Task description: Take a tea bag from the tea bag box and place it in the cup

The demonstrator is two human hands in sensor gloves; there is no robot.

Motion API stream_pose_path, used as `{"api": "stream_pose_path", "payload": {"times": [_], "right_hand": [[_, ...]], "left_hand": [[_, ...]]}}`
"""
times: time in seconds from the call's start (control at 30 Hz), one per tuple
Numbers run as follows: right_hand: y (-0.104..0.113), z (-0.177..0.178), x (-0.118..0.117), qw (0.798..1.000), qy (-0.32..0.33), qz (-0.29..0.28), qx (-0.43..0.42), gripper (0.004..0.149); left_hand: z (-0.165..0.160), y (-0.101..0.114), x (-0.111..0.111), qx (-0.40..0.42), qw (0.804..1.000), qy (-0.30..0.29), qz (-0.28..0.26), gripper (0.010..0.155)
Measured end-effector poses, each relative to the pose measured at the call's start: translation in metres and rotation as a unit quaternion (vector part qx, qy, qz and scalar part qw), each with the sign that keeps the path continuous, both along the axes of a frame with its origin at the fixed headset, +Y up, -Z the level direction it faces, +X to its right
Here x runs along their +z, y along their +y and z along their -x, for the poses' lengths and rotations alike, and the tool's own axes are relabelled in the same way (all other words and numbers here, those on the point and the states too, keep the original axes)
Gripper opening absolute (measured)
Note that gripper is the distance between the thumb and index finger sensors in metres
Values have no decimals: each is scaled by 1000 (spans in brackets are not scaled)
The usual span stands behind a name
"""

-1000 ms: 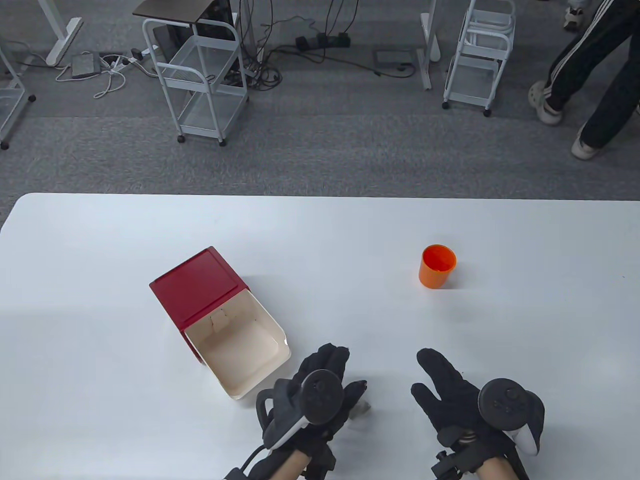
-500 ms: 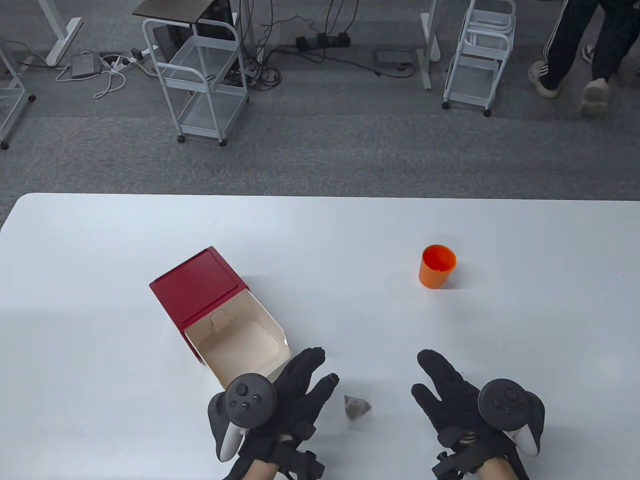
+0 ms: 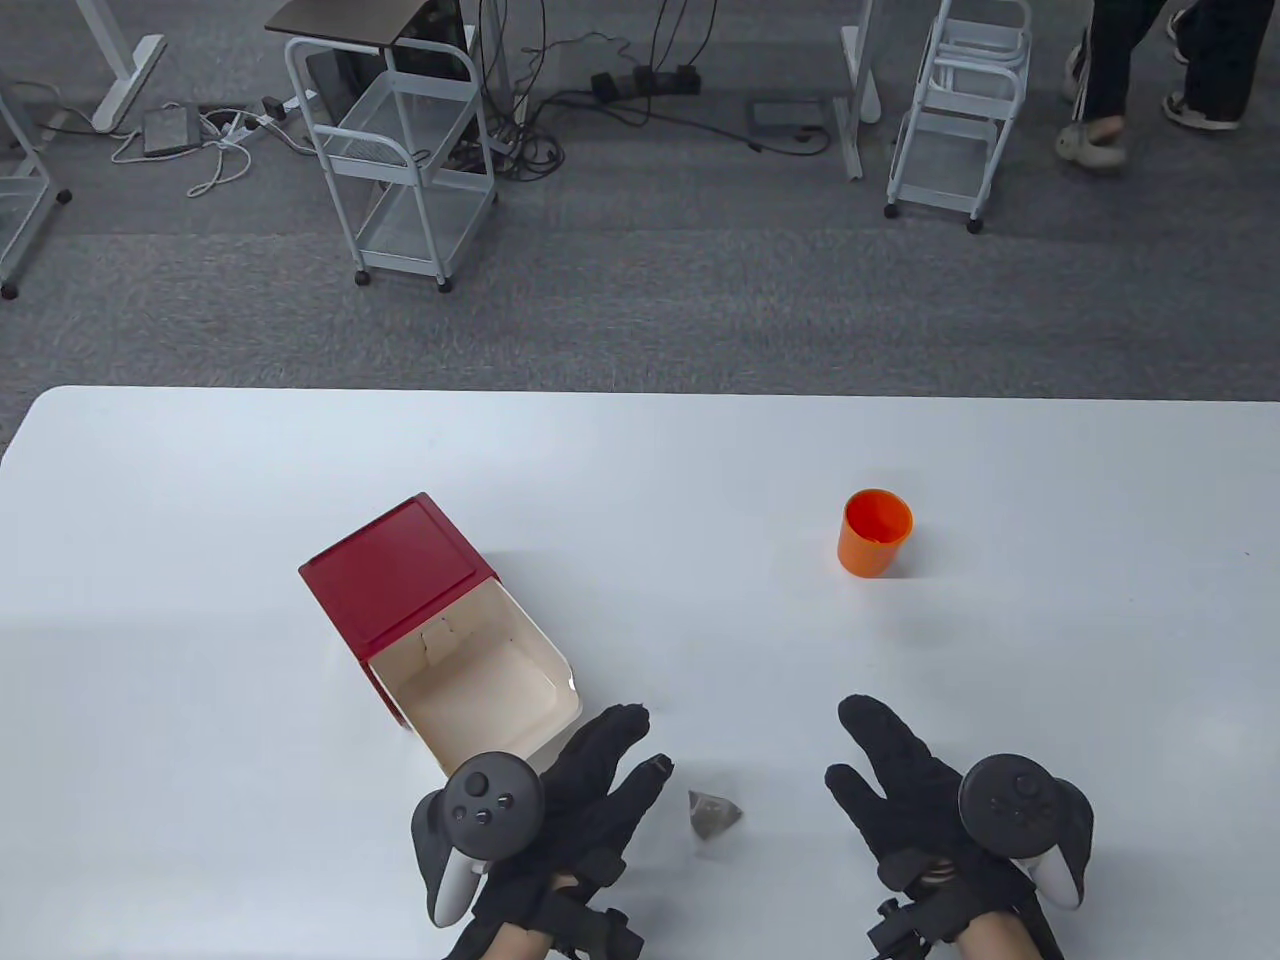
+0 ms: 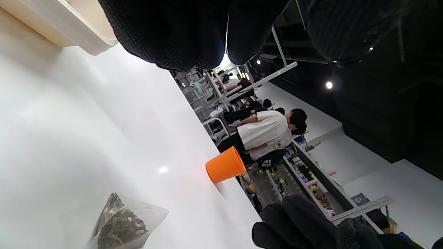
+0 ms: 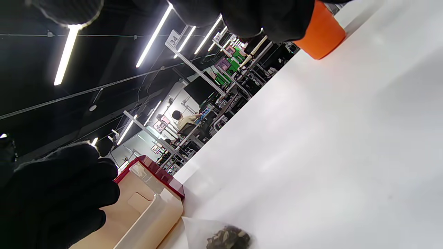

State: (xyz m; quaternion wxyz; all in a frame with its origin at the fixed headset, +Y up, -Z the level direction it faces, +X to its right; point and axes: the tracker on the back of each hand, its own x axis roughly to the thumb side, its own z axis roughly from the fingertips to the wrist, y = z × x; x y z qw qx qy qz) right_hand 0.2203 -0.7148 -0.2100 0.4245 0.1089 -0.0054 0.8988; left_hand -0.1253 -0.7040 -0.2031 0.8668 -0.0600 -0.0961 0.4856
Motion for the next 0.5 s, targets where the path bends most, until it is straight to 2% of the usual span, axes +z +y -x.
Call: {"api": "stream_pose_path", "payload": {"times": [0.2, 0.5], "right_hand": [[12, 10, -1, 994, 2, -22, 104, 74], [12, 56, -9, 962, 63, -22, 266, 73]], "left_hand": [[2, 0, -1, -2, 1000, 5, -1, 71], [8, 0, -2, 13, 1000, 12, 1, 71]]}}
